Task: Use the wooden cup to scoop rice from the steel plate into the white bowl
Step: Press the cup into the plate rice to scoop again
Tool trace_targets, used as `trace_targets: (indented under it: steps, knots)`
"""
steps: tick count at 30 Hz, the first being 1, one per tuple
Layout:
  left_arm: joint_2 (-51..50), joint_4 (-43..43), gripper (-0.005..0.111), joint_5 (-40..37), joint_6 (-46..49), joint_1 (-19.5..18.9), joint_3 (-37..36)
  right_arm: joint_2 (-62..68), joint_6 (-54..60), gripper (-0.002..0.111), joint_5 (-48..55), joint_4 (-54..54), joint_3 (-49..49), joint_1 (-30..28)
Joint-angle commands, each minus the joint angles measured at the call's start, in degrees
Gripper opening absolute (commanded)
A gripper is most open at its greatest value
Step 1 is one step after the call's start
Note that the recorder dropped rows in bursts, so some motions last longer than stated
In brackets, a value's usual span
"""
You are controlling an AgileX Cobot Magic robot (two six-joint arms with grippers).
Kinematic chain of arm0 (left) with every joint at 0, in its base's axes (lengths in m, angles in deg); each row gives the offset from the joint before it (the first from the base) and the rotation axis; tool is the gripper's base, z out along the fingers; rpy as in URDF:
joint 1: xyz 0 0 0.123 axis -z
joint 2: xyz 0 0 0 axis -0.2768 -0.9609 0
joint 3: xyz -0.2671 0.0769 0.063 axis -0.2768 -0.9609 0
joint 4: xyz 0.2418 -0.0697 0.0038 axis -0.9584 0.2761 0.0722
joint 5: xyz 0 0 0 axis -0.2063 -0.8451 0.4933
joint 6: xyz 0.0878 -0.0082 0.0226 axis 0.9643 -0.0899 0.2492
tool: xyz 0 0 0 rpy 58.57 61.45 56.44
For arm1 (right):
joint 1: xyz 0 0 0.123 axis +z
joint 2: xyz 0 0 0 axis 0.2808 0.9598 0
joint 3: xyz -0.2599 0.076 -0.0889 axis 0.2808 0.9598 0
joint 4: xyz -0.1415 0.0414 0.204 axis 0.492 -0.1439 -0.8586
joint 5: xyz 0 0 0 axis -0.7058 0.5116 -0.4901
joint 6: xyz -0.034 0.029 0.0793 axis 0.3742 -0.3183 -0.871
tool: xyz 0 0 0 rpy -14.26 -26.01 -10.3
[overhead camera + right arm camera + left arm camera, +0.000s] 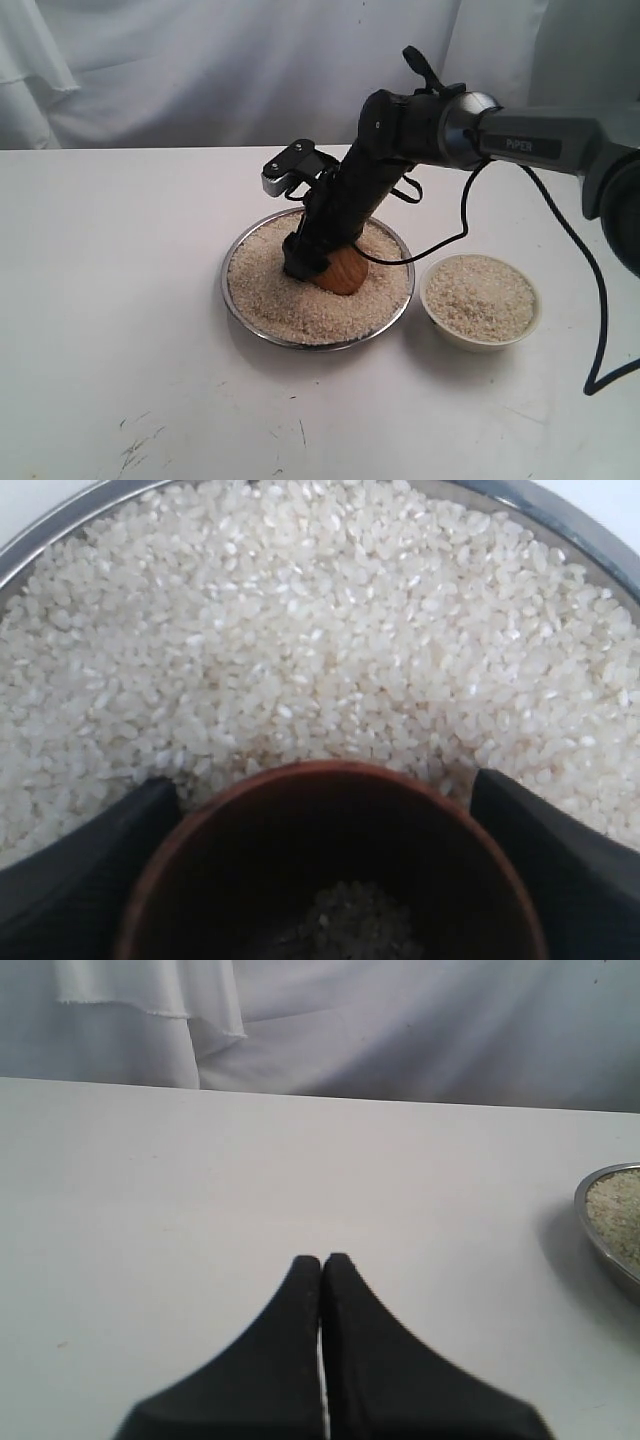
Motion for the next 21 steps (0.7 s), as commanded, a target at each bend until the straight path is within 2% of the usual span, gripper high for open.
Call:
trace_targets:
  steps: [1, 4, 13, 19, 21]
  knots:
    - [0.24, 0.09, 0.0, 0.76, -0.05, -0.11, -0.28, 0.31, -1.05, 0.049, 2.52, -0.1, 0.02, 0.37]
    - [0.24, 0.09, 0.0, 0.76, -0.05, -0.11, -0.28, -0.08, -1.1, 0.061, 3.81, 0.89, 0.02, 0.37]
    - [0.24, 0.09, 0.0, 0.76, -0.05, -0.11, -0.28, -2.82, -2.58, 0.062, 3.44, 2.83, 0.02, 0.25]
    - [0.24, 0.09, 0.0, 0.76, -0.05, -0.11, -0.28, -2.81, 1.64, 0.062, 2.02, 1.77, 0.02, -0.1]
    - [0.24, 0.09, 0.0, 0.76, -0.05, -0.11, -0.28, -2.55, 4.07, 0.066, 2.59, -2.03, 0.02, -0.34]
